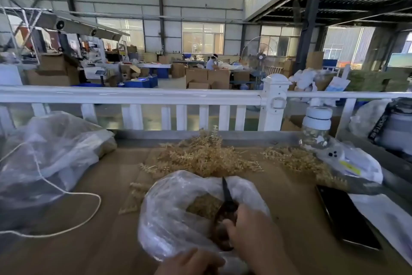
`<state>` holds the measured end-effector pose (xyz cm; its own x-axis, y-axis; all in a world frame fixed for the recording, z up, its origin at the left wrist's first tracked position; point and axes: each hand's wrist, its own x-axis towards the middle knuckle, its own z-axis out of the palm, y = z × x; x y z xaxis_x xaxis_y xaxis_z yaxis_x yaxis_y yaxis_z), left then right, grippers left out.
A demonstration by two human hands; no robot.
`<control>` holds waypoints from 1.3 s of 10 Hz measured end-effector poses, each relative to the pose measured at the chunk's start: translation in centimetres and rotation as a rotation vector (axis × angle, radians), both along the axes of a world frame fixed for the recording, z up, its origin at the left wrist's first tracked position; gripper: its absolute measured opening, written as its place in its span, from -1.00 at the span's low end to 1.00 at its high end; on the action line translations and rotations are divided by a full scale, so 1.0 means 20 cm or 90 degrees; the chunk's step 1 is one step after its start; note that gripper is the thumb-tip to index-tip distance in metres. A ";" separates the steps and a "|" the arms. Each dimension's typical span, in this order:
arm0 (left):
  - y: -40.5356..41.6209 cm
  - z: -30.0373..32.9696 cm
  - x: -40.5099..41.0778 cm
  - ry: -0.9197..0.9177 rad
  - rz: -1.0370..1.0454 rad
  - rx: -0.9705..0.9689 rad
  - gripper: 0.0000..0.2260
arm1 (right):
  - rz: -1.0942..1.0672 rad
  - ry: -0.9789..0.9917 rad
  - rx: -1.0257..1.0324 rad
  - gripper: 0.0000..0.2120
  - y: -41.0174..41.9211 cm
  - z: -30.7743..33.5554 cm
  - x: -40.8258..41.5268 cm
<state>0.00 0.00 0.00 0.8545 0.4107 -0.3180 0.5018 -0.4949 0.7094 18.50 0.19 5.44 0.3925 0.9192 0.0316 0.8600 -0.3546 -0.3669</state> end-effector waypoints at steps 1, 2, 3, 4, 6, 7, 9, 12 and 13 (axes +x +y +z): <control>0.11 0.27 0.13 -0.244 0.266 0.364 -0.69 | -0.016 -0.062 -0.047 -0.56 0.08 -0.02 0.01; 0.24 0.36 0.21 -0.253 0.374 0.507 -0.84 | -0.025 -0.066 -0.050 -0.44 0.11 -0.04 0.02; 0.43 0.40 0.27 -0.139 0.381 0.546 -0.79 | -0.038 -0.047 -0.046 -0.48 0.11 -0.04 0.04; 0.57 0.36 0.30 0.013 0.324 0.566 -0.69 | -0.067 -0.031 -0.027 -0.72 0.05 0.01 0.06; 0.77 0.29 0.32 0.147 0.299 0.501 -0.75 | -0.042 0.165 0.153 -0.73 0.09 0.17 0.08; 0.84 0.24 0.37 0.140 0.301 0.504 -0.85 | -0.008 0.286 0.180 -0.68 0.29 0.20 0.04; 0.94 0.19 0.40 0.071 0.457 0.324 -0.90 | -0.012 0.529 0.202 -0.83 0.64 0.02 -0.02; 1.15 0.13 0.42 0.091 0.634 0.268 -0.64 | -0.069 0.292 0.268 -0.74 0.69 -0.20 0.08; 1.16 0.07 0.45 0.141 0.635 0.349 -0.61 | -0.041 0.261 0.283 -0.75 0.70 -0.20 0.08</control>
<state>9.05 23.26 1.37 0.0210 0.9997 0.0089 0.9286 -0.0228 0.3705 20.06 14.20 1.40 0.5082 0.8267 0.2415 0.5991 -0.1379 -0.7887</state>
